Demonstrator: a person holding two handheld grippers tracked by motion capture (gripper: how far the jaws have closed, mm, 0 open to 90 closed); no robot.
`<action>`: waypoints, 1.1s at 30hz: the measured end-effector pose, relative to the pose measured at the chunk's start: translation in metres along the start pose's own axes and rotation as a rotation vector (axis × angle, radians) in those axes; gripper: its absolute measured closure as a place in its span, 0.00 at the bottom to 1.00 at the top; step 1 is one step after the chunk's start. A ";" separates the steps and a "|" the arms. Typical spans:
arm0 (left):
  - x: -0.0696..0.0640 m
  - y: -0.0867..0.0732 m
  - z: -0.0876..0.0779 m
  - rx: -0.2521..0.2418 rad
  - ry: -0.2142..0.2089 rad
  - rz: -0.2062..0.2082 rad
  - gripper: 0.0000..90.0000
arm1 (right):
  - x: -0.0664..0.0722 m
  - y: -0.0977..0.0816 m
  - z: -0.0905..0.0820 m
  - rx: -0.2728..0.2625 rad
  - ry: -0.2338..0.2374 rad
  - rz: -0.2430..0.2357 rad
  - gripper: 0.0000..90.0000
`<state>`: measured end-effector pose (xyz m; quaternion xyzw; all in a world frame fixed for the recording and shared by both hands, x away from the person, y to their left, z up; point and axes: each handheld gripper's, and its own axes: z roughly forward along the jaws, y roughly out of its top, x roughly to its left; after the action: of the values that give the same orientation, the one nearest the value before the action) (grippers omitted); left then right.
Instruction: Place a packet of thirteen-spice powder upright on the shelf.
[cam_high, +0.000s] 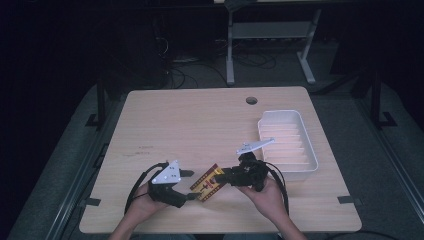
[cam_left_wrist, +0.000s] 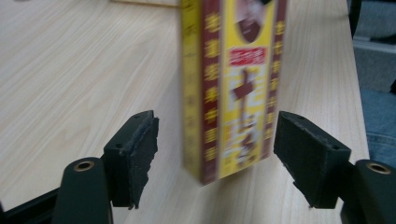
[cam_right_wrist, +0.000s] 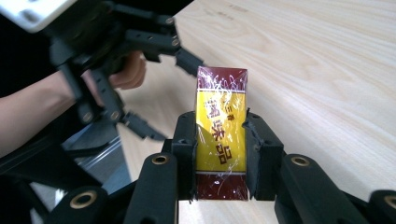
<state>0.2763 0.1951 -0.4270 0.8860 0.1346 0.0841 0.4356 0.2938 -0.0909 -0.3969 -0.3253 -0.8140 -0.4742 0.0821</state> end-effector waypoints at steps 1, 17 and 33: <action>0.001 -0.001 -0.001 0.001 0.001 -0.010 0.31 | 0.000 0.001 -0.001 0.005 0.002 -0.013 0.76; 0.008 -0.011 -0.012 0.002 0.018 -0.064 0.28 | 0.005 0.038 -0.027 0.162 -0.017 -0.294 0.76; 0.015 -0.022 -0.016 0.011 0.038 -0.112 0.27 | 0.003 0.066 -0.048 0.286 -0.021 -0.487 0.76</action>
<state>0.2823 0.2245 -0.4339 0.8776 0.1927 0.0759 0.4323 0.3238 -0.1066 -0.3226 -0.1104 -0.9276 -0.3570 0.0022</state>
